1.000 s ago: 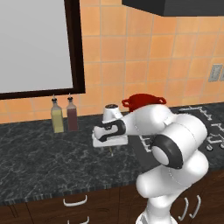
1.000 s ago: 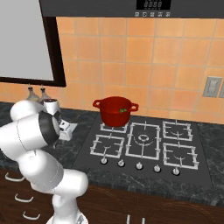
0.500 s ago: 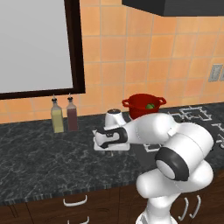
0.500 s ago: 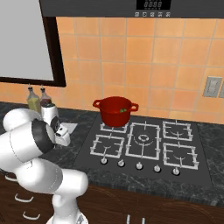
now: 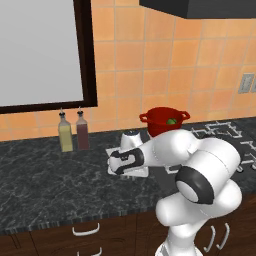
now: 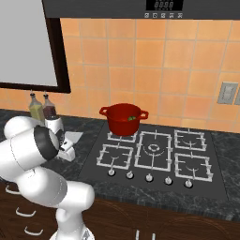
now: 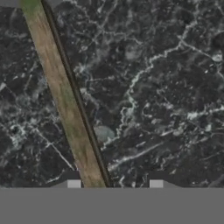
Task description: Put the potato and avocado in the pot. Retrieve the spatula and lightly stir the vegetables in the pot.
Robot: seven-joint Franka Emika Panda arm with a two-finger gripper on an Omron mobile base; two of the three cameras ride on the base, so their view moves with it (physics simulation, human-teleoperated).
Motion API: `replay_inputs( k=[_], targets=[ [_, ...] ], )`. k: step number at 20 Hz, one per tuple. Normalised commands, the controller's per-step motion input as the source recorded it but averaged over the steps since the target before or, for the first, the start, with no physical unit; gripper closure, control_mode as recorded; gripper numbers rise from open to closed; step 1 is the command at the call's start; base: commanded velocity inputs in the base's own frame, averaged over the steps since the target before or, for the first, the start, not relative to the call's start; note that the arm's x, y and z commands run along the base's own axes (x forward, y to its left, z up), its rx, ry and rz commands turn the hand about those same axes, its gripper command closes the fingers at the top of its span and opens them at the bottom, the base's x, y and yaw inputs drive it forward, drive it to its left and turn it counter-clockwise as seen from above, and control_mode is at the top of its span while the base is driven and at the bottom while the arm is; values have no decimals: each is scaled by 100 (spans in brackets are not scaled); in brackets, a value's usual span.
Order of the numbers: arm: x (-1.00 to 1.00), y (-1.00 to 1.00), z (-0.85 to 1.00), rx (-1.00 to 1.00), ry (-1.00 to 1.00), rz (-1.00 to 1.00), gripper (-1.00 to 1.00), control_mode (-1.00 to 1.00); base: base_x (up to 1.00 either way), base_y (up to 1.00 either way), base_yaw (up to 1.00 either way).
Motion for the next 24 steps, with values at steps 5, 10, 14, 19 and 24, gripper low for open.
replay_inputs(
  k=[5, 10, 14, 19, 24],
  targets=[
    [0, 0, -2, 0, 1, -3, 100, -100, 0, 0, 0],
    [-26, 0, 2, 0, -6, 0, 100, -100, 0, 0, 0],
    [-36, -2, 50, 0, -11, 0, 100, -100, 0, 0, 0],
    [-24, -21, 66, 0, -10, 1, 100, -100, 0, 0, 0],
    [-8, -1, 11, 0, -1, 5, 100, -100, 0, 0, 0]
  ],
)
